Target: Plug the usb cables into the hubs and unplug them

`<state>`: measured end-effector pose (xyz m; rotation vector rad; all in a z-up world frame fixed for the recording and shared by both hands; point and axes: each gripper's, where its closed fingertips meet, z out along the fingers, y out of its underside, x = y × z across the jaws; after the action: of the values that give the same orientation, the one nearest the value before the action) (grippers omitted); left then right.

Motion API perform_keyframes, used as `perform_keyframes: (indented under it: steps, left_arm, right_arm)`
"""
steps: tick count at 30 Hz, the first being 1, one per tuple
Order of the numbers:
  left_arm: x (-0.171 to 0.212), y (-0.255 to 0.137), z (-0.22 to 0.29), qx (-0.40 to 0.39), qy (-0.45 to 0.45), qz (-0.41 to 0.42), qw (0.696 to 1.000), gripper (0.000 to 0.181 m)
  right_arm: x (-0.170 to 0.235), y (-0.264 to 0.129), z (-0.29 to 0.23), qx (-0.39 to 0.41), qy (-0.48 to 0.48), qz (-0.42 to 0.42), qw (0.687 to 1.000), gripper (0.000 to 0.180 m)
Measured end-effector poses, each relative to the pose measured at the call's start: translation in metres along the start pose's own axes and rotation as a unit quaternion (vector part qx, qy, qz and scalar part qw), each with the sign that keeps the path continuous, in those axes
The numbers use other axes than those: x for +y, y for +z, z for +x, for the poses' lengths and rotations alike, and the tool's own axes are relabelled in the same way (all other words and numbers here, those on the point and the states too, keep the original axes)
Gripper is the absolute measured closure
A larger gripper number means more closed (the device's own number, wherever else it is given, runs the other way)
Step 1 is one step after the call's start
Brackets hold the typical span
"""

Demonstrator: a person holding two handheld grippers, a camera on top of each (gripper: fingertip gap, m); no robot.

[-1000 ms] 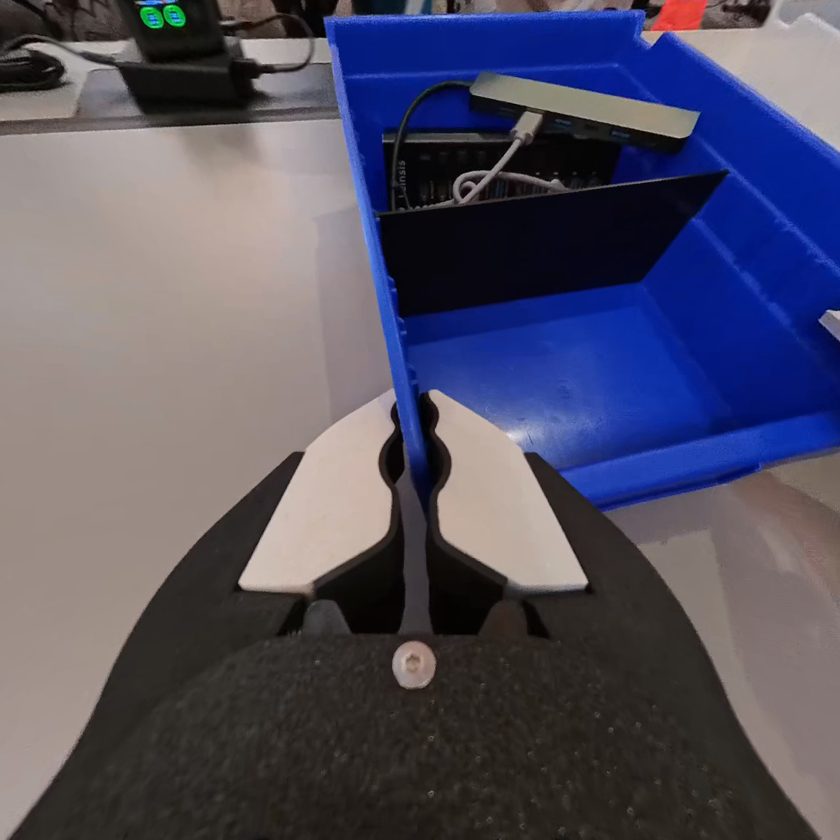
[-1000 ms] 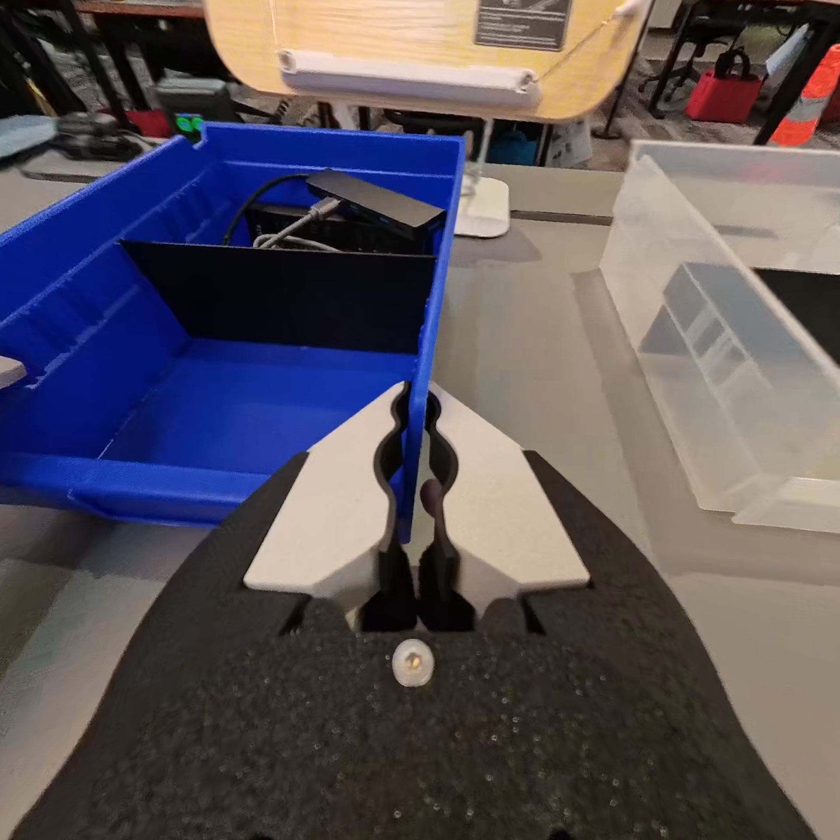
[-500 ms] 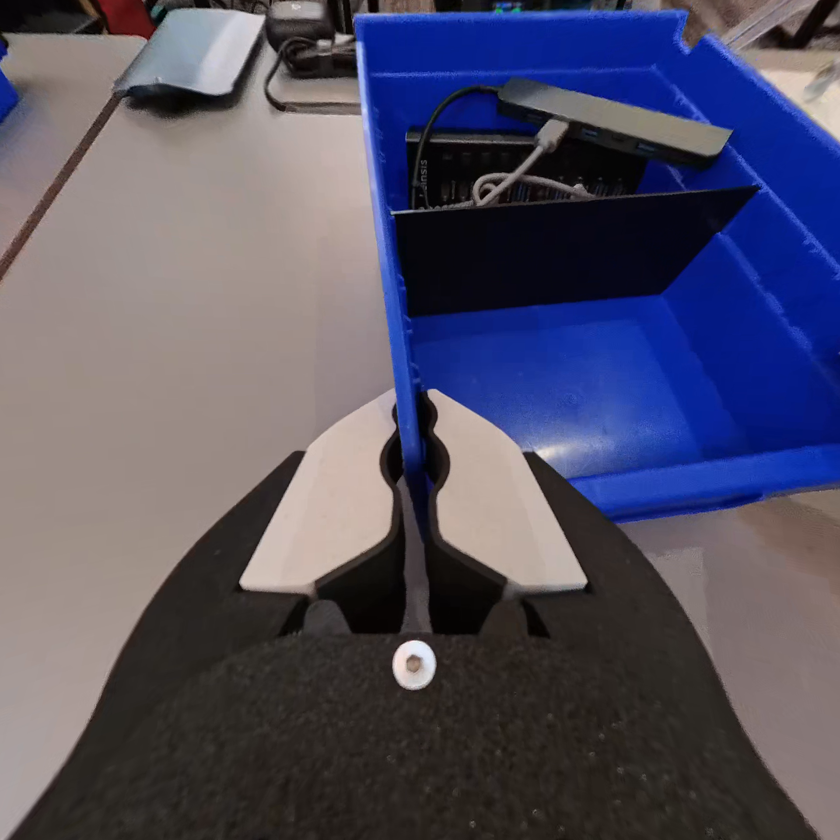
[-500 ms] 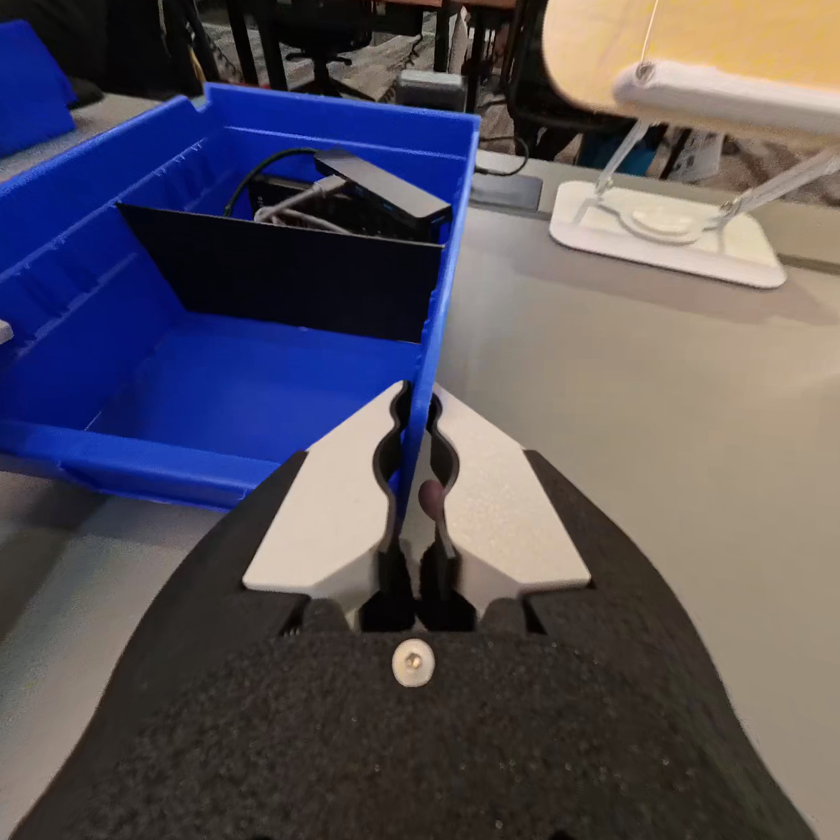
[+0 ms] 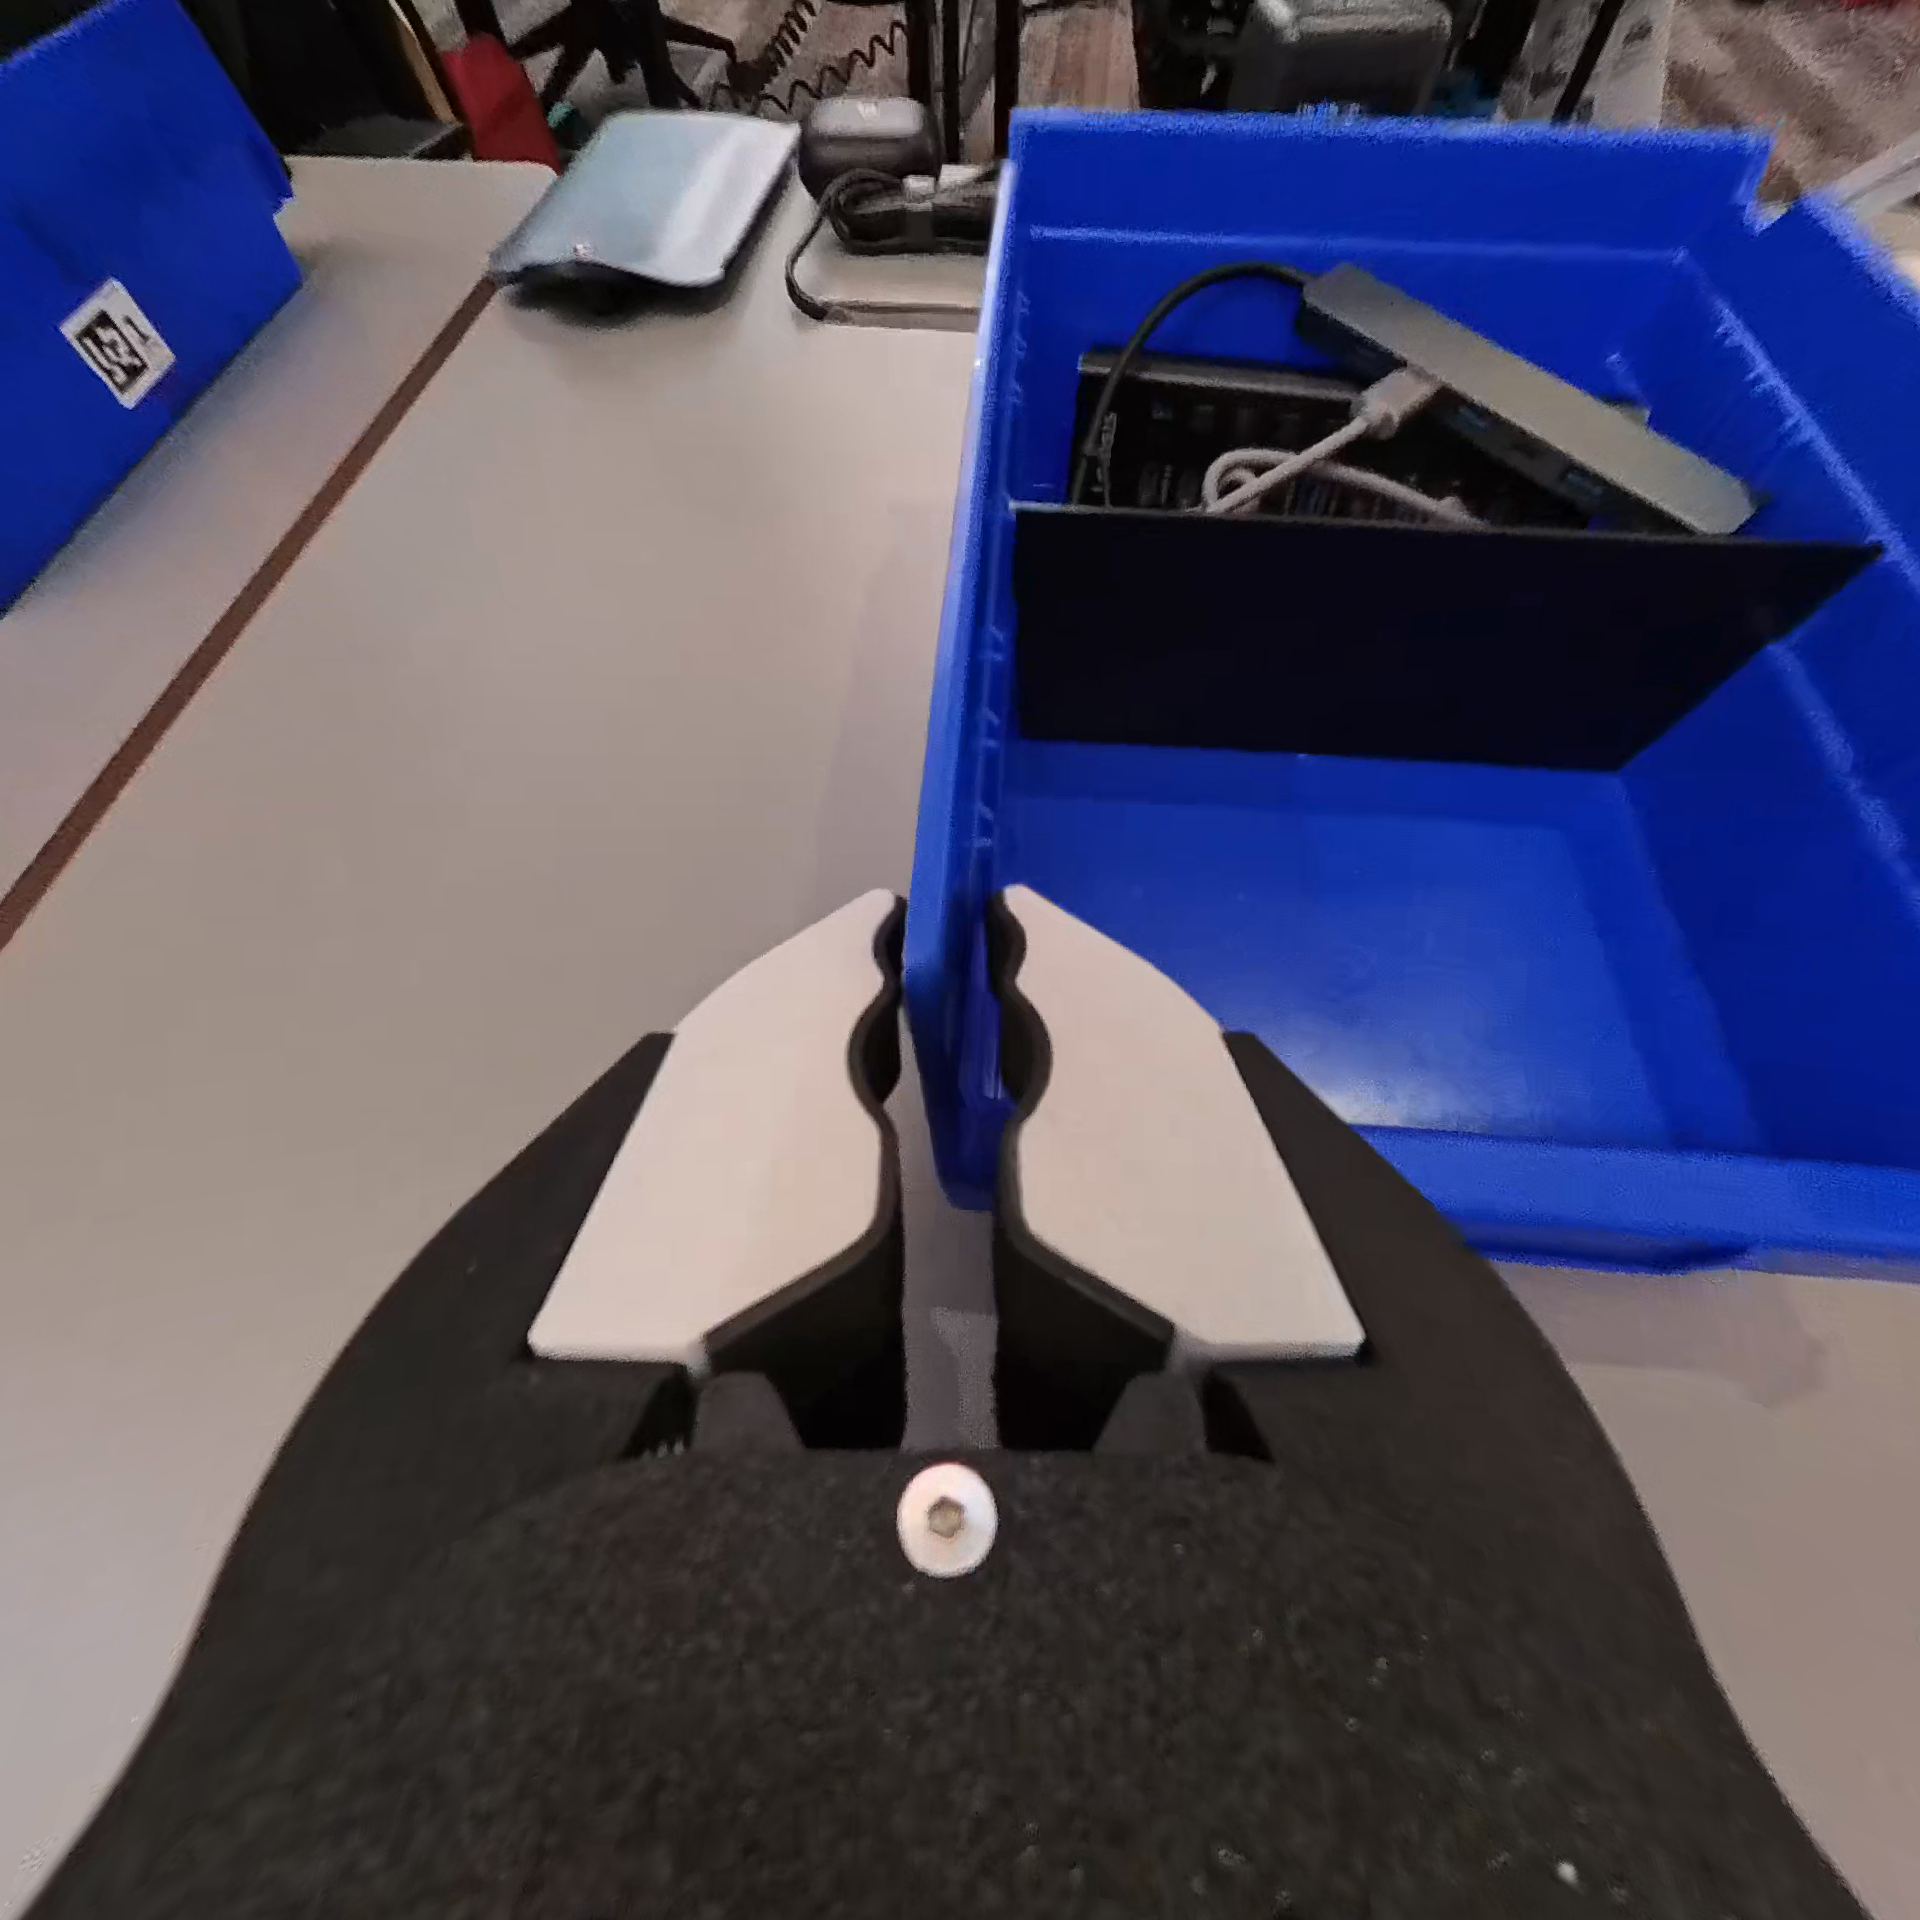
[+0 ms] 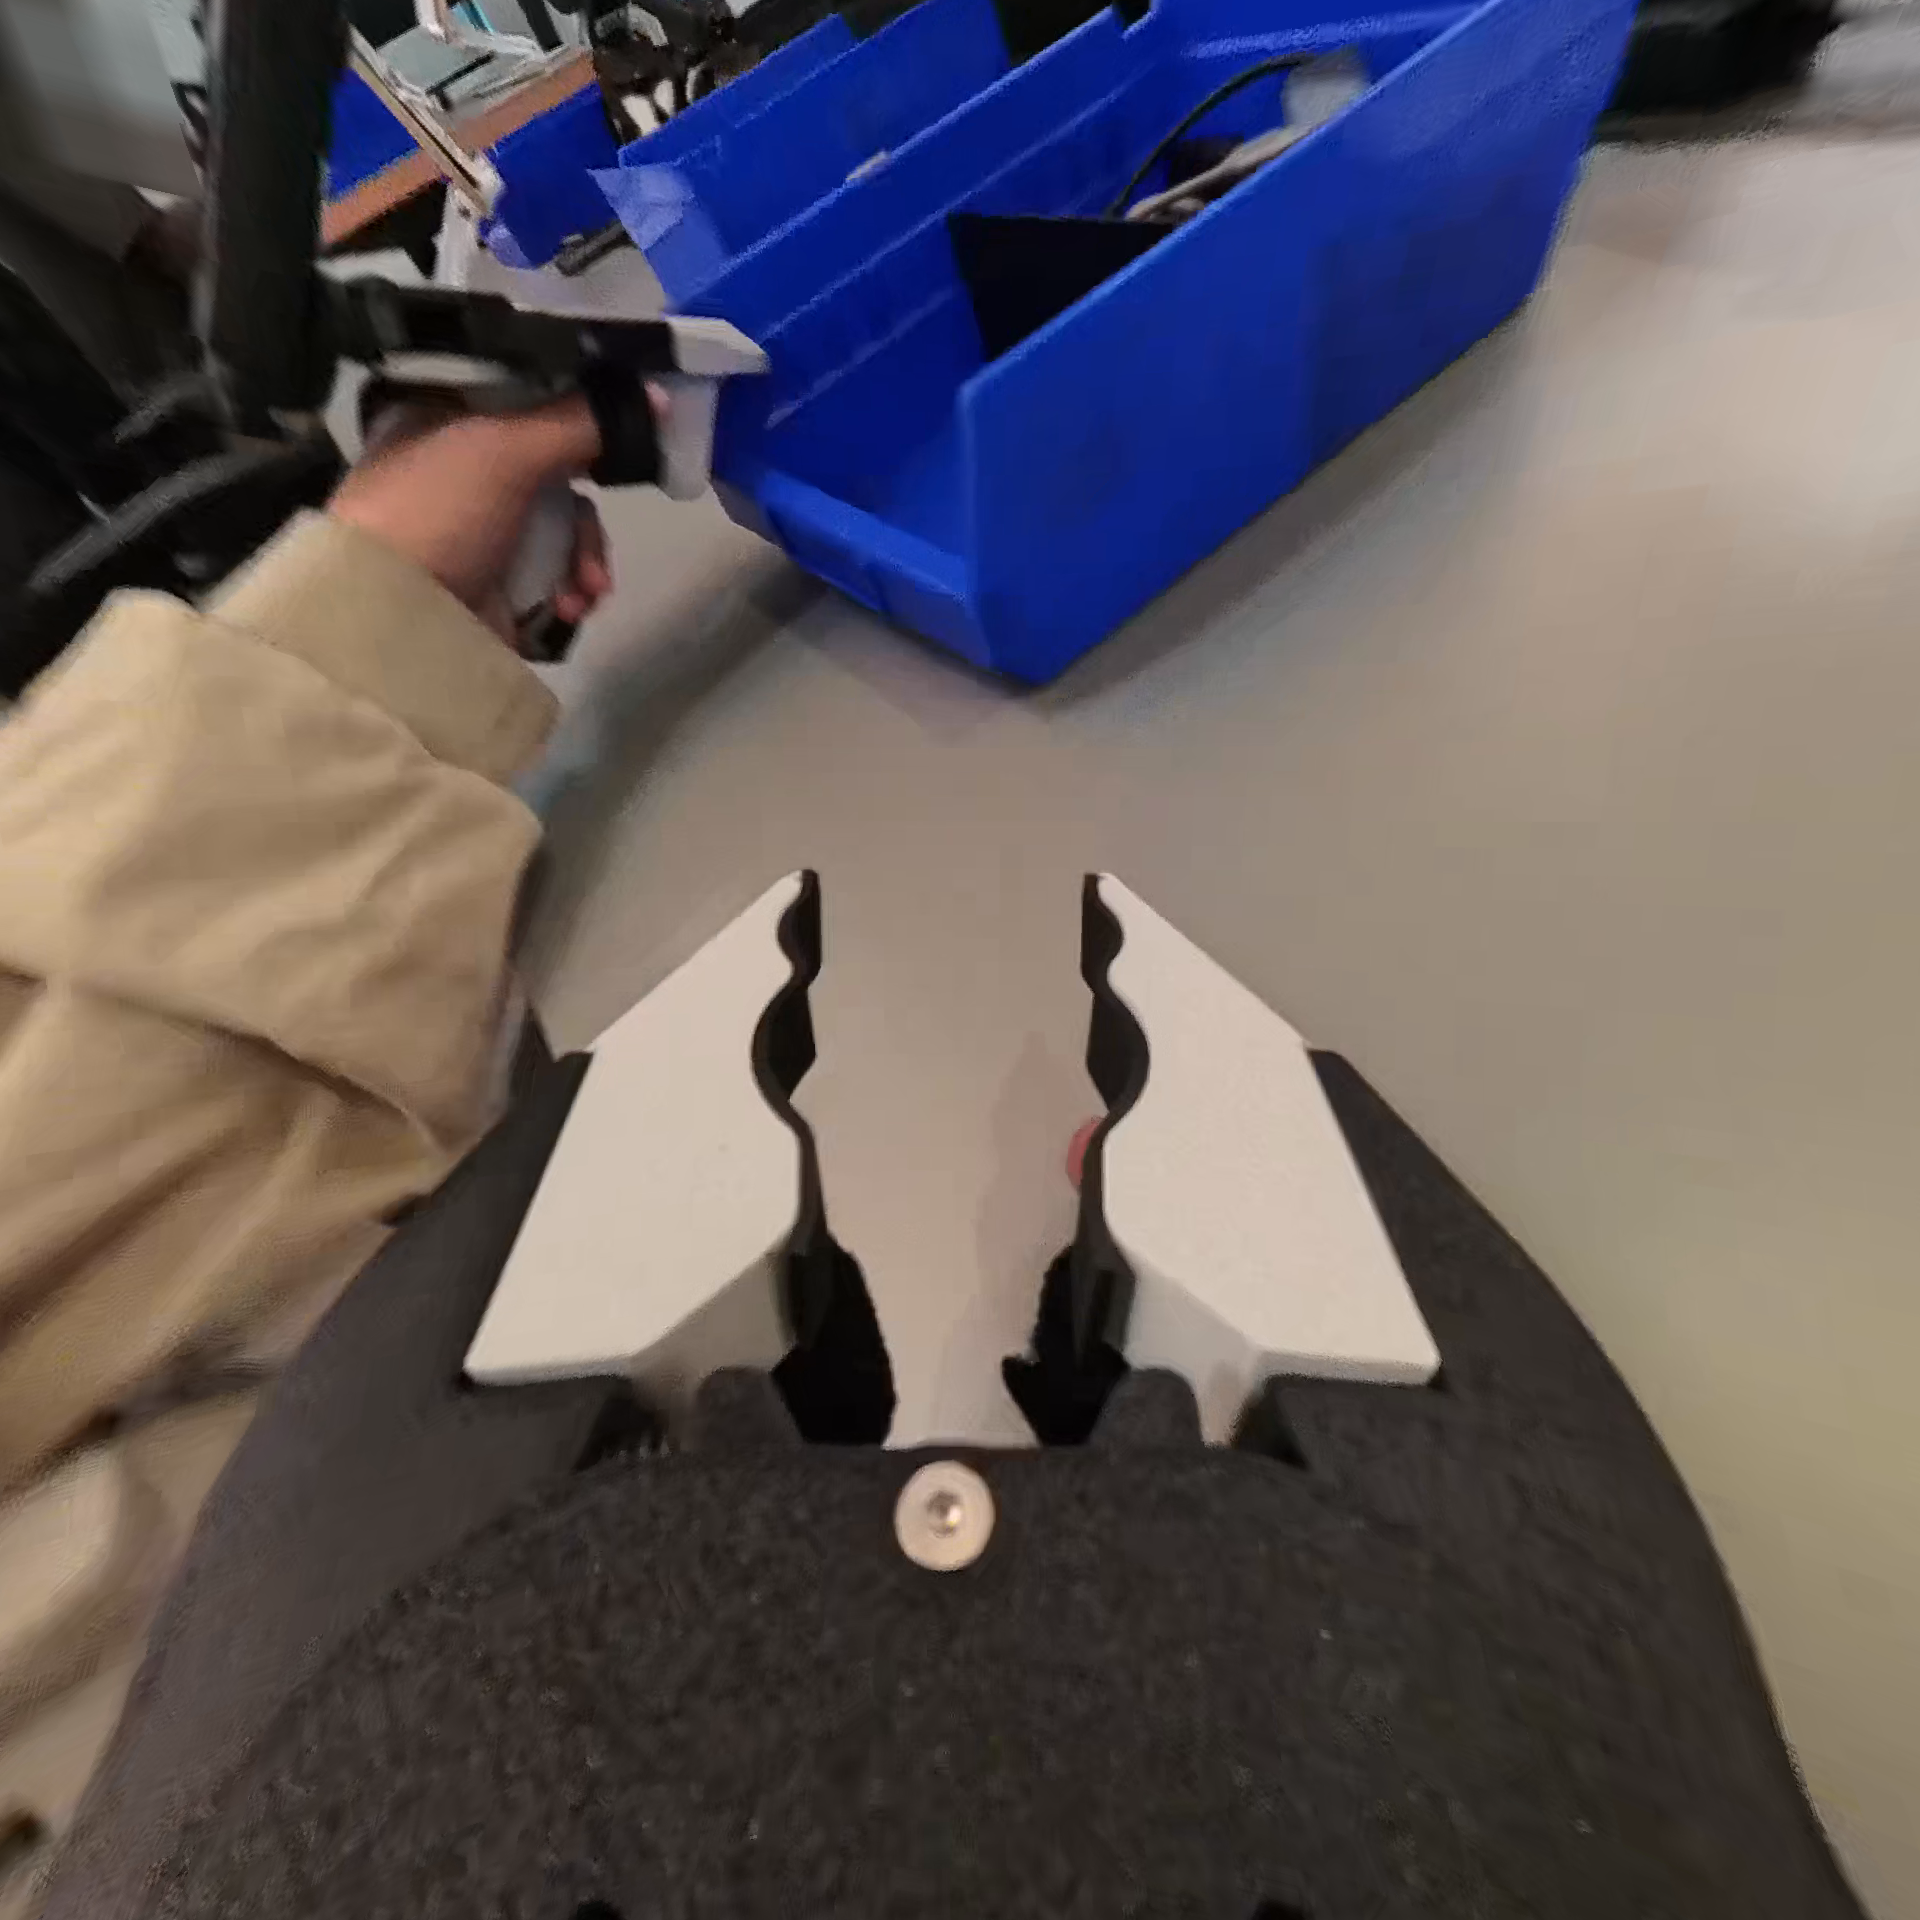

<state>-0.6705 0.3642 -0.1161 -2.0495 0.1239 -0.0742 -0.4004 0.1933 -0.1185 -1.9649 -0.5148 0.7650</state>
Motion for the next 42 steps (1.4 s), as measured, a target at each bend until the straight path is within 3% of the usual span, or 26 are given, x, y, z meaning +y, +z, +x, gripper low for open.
perform_keyframes:
  steps: [4, 6, 10, 14, 17, 21, 32, 42]
  left_arm:
    - [-0.03, -0.043, -0.003, -0.041, -0.053, 0.087, 0.994, 0.165]
    - [-0.038, -0.061, 0.029, 0.017, -0.097, 0.123, 0.987, 0.164]
    - [0.004, -0.075, 0.111, 0.127, -0.084, 0.069, 0.986, 0.161]
    - [0.034, -0.097, 0.17, 0.231, -0.106, 0.048, 0.966, 0.158]
    - [0.033, -0.104, 0.18, 0.227, -0.067, 0.069, 0.969, 0.156]
    - [0.029, -0.095, 0.171, 0.177, -0.011, 0.089, 0.98, 0.155]
    - [0.044, -0.087, 0.157, 0.127, 0.009, 0.046, 0.991, 0.164]
    - [0.04, -0.091, 0.16, 0.123, 0.032, 0.062, 0.99, 0.166]
  right_arm:
    - [-0.006, -0.082, 0.064, 0.099, -0.065, 0.056, 0.991, 0.131]
    - [-0.014, -0.119, 0.1, 0.148, -0.057, 0.077, 0.984, 0.13]
    - [-0.012, -0.194, 0.171, 0.253, -0.033, 0.109, 0.961, 0.129]
    - [0.012, -0.259, 0.224, 0.328, -0.008, 0.127, 0.936, 0.127]
    - [0.018, -0.288, 0.254, 0.371, 0.036, 0.129, 0.919, 0.127]
    - [0.024, -0.294, 0.272, 0.412, 0.049, 0.137, 0.899, 0.128]
    - [0.024, -0.273, 0.257, 0.384, 0.054, 0.129, 0.913, 0.138]
    - [0.023, -0.272, 0.254, 0.386, 0.049, 0.13, 0.912, 0.14]
